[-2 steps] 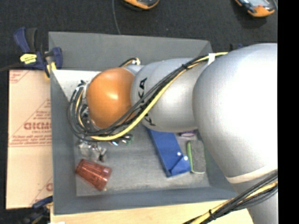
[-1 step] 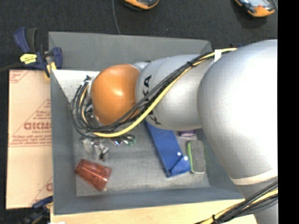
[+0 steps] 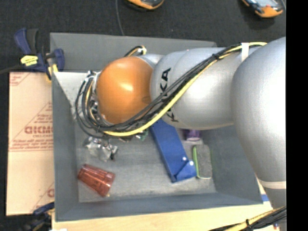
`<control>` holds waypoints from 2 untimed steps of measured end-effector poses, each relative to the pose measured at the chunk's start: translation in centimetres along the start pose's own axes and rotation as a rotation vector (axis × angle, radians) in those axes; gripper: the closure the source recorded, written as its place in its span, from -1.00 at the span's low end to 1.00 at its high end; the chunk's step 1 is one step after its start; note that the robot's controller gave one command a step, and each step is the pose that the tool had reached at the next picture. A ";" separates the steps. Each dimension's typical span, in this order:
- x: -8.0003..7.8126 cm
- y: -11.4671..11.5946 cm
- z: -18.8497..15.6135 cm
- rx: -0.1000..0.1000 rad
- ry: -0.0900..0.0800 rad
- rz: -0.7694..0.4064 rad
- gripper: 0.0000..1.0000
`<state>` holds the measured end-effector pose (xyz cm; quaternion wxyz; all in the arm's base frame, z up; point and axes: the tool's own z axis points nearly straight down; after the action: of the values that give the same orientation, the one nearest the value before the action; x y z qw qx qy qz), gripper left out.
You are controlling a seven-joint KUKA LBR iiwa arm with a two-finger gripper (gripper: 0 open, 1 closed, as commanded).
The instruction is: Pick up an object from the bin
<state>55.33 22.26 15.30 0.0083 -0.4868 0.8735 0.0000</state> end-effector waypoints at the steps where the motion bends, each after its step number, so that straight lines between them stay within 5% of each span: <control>1: 1.4 0.1 -4.0 0.007 -0.005 0.132 1.00; 2: 2.8 -0.9 -4.9 0.005 -0.005 0.069 1.00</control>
Offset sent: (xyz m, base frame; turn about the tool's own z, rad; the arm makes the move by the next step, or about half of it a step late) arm -0.0046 -0.0579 0.0685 -0.0281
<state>54.59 19.36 20.21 0.0117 -0.4562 0.8898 -0.0007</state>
